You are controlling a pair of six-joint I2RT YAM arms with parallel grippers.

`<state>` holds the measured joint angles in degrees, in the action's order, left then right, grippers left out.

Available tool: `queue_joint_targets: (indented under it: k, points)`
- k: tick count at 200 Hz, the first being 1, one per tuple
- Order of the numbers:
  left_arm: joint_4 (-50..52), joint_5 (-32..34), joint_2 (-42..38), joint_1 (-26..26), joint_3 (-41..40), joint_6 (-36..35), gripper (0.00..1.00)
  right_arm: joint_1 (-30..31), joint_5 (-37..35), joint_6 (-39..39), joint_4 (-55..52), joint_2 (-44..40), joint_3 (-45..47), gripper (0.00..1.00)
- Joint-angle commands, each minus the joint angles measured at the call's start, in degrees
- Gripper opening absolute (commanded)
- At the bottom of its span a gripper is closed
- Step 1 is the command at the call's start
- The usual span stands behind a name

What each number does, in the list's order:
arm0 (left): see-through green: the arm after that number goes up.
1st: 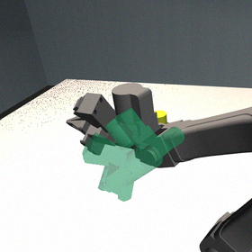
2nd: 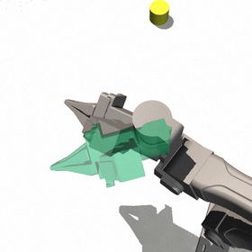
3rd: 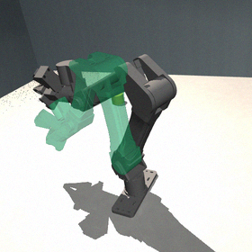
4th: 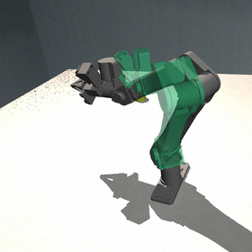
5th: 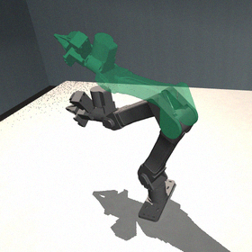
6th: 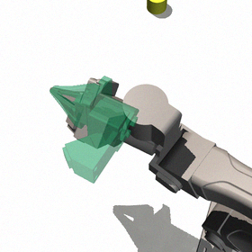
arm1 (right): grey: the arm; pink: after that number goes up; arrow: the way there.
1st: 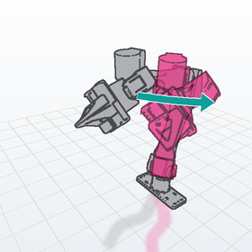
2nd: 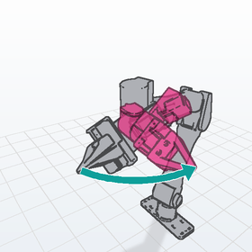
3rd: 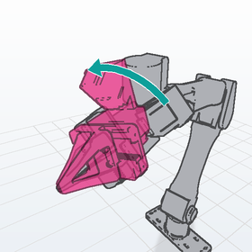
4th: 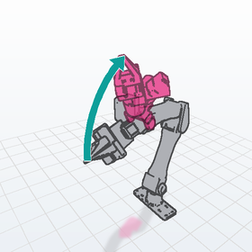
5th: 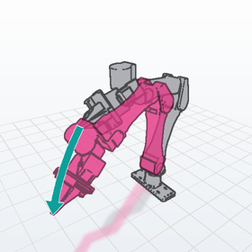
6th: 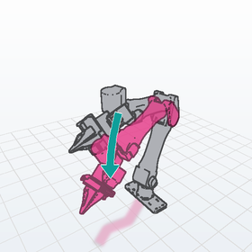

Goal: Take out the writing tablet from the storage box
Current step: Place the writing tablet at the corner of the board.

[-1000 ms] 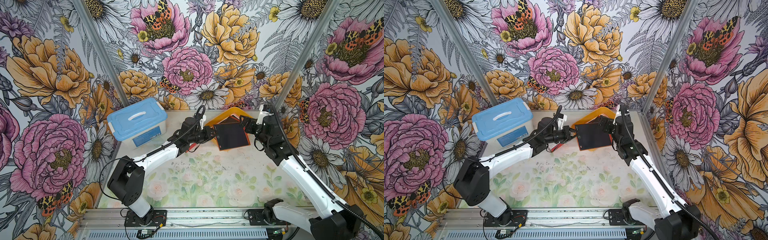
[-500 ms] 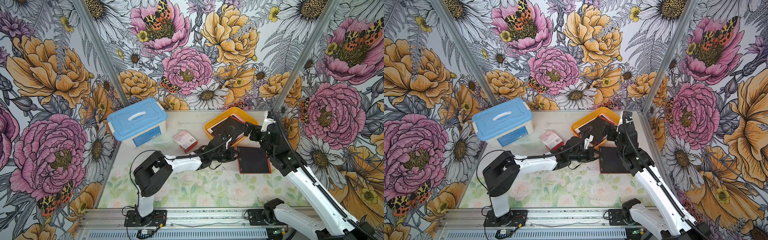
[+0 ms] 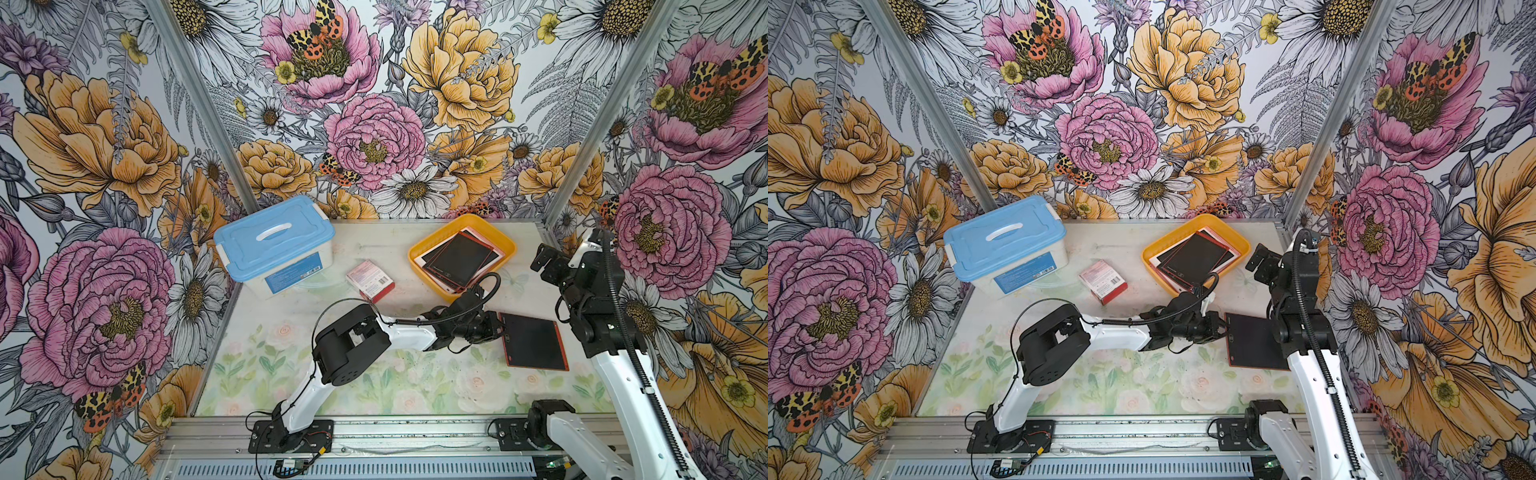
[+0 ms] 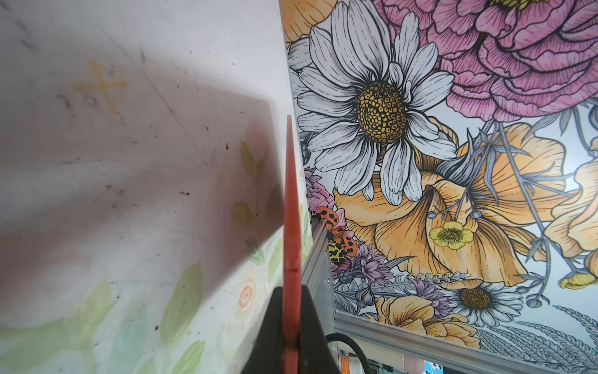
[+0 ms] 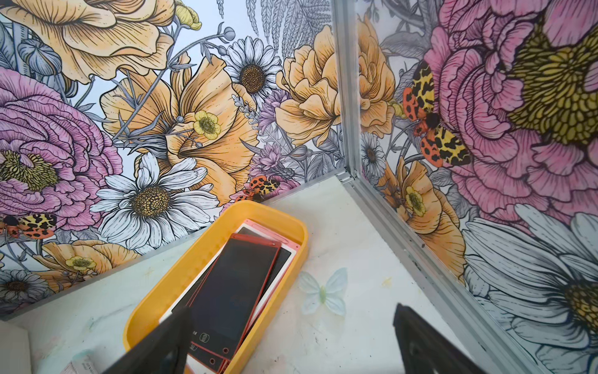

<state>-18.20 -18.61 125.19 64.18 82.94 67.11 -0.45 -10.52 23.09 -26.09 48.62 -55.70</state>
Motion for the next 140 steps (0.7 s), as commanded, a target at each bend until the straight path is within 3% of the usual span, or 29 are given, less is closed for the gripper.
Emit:
queue_joint_targets:
  k: [1,140]
  points:
    - [-0.86,1.46,1.65,1.74,2.31,1.5,0.0,-0.52,2.51,0.79,-0.57,-2.41,1.65,0.99]
    - [4.86,4.87,3.48,7.61,2.75,4.95,0.0,-1.21,5.44,2.48,-4.58,-9.37,4.16,0.99]
